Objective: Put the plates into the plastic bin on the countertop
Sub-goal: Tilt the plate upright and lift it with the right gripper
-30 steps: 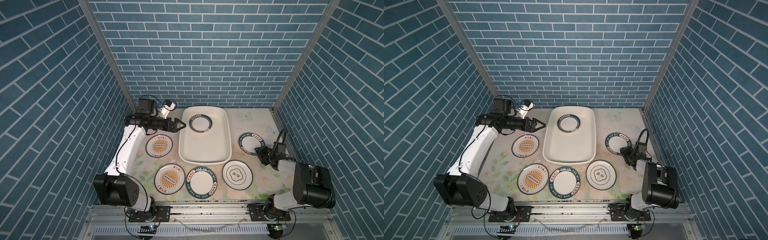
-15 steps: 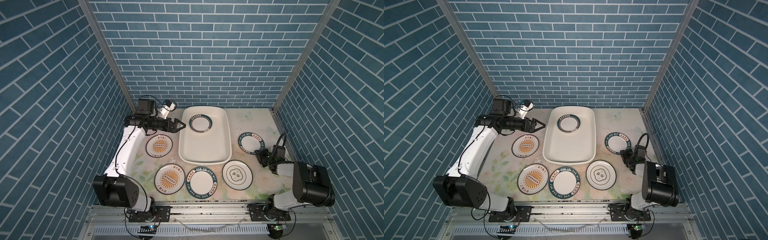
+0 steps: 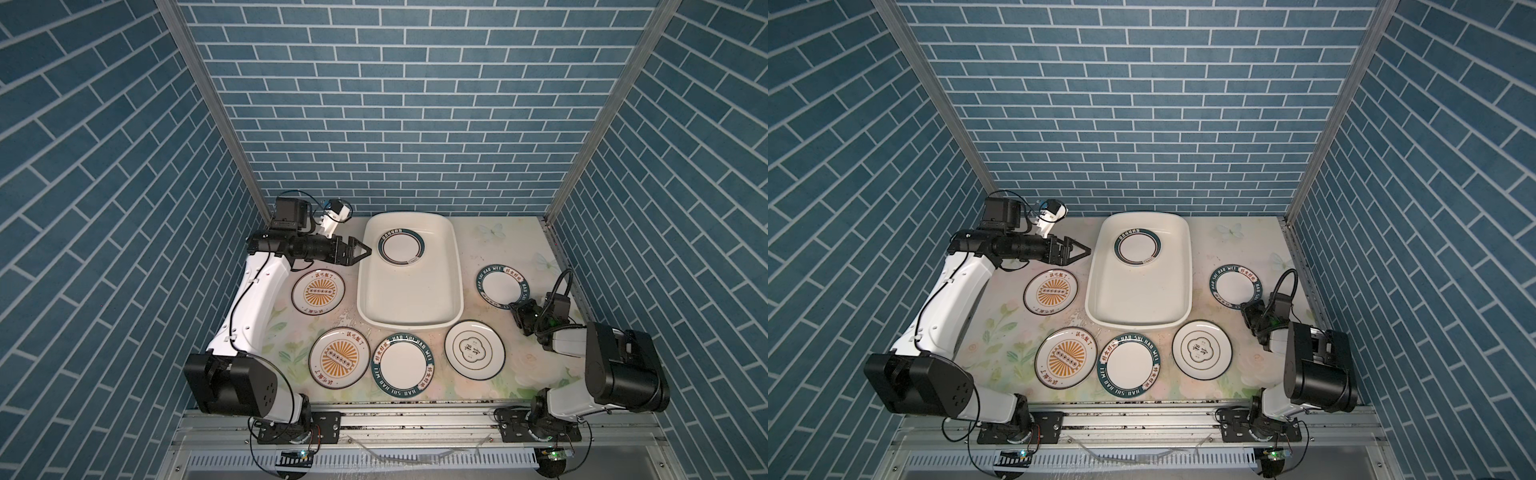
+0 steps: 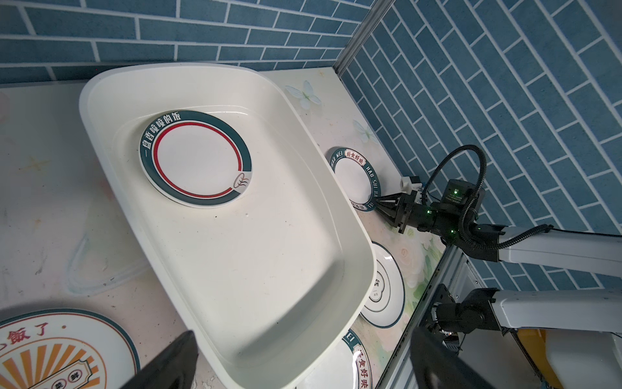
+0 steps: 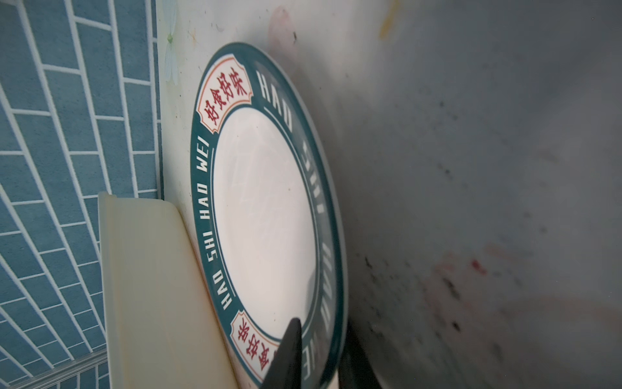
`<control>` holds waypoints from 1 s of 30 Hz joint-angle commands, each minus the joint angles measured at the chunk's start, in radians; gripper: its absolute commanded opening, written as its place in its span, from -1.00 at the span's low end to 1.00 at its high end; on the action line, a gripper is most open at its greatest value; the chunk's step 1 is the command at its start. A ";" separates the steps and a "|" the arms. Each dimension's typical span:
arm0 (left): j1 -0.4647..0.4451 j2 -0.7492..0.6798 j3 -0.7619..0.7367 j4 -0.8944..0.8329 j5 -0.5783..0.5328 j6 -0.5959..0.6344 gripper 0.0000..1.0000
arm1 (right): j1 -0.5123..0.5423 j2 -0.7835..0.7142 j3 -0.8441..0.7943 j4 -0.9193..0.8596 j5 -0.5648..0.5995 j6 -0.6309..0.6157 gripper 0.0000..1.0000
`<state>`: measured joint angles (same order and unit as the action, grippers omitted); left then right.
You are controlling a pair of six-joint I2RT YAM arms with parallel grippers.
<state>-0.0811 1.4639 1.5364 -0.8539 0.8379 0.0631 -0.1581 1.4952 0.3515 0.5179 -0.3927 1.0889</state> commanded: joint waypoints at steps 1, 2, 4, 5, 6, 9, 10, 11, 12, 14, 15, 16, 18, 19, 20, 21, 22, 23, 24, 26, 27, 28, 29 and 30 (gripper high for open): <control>-0.005 -0.022 -0.009 0.010 0.003 0.006 0.99 | 0.000 0.026 -0.024 -0.010 0.006 0.037 -0.63; -0.005 -0.022 -0.007 0.011 0.004 0.007 0.99 | 0.000 0.028 -0.022 -0.007 0.006 0.036 -0.63; -0.005 -0.022 -0.007 0.013 0.003 0.006 0.99 | 0.000 0.029 -0.025 -0.001 0.005 0.039 -0.65; -0.004 -0.021 -0.006 0.012 0.003 0.007 0.99 | 0.000 0.030 -0.023 0.001 0.003 0.041 -0.66; -0.005 -0.021 -0.005 0.012 0.004 0.006 0.99 | 0.000 0.029 -0.023 0.005 0.003 0.042 -0.70; -0.005 -0.021 -0.001 0.013 0.004 0.004 0.99 | 0.000 0.028 -0.023 0.008 -0.001 0.042 -0.76; -0.005 -0.021 -0.001 0.013 0.004 0.004 0.99 | 0.000 0.028 -0.022 0.011 -0.003 0.044 -0.79; -0.005 -0.021 -0.002 0.013 0.003 0.004 0.99 | 0.000 0.026 -0.022 0.012 -0.005 0.045 -0.81; -0.005 -0.022 -0.001 0.012 0.004 0.003 0.99 | 0.000 0.026 -0.023 0.013 -0.006 0.045 -0.81; -0.005 -0.022 -0.001 0.013 0.003 0.003 0.99 | 0.000 0.022 -0.019 0.013 -0.006 0.044 -0.82; -0.005 -0.023 -0.002 0.012 0.002 0.004 0.99 | 0.000 0.020 -0.016 0.010 -0.007 0.042 -0.82; -0.005 -0.026 -0.005 0.013 0.000 0.003 0.99 | 0.000 0.019 -0.014 0.010 -0.008 0.042 -0.82; -0.005 -0.029 -0.008 0.014 -0.002 0.003 0.99 | 0.000 0.016 -0.013 0.010 -0.009 0.042 -0.87; -0.005 -0.031 -0.011 0.013 -0.002 0.004 0.99 | 0.000 0.014 -0.013 0.012 -0.009 0.042 -0.89; -0.005 -0.034 -0.012 0.016 -0.002 0.004 0.99 | 0.000 0.012 -0.011 0.015 -0.009 0.042 -0.94; -0.005 -0.035 -0.012 0.016 -0.004 0.004 0.99 | 0.000 0.013 -0.007 0.016 -0.013 0.044 -1.00; -0.004 -0.036 -0.012 0.016 -0.006 0.006 0.99 | 0.000 0.011 -0.004 0.017 -0.015 0.045 -1.00; -0.005 -0.035 -0.011 0.015 -0.006 0.006 0.99 | 0.000 0.010 0.004 0.016 -0.019 0.044 -1.00; -0.005 -0.036 -0.011 0.014 -0.007 0.006 0.99 | 0.000 0.008 0.013 0.015 -0.023 0.046 -1.00; -0.005 -0.038 -0.012 0.015 -0.010 0.008 0.99 | 0.000 0.003 0.033 0.009 -0.033 0.046 -1.00; -0.004 -0.041 -0.014 0.016 -0.013 0.007 0.99 | 0.000 0.000 0.047 0.001 -0.038 0.046 -1.00; -0.004 -0.043 -0.017 0.016 -0.015 0.009 0.99 | 0.000 -0.005 0.061 -0.012 -0.041 0.045 -1.00; -0.005 -0.045 -0.018 0.017 -0.016 0.009 0.99 | 0.001 -0.013 0.075 -0.027 -0.044 0.044 -1.00; -0.005 -0.045 -0.019 0.016 -0.017 0.010 0.99 | 0.000 -0.022 0.091 -0.044 -0.046 0.041 -1.00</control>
<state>-0.0811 1.4399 1.5322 -0.8471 0.8299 0.0635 -0.1596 1.5047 0.3958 0.5243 -0.4236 1.1458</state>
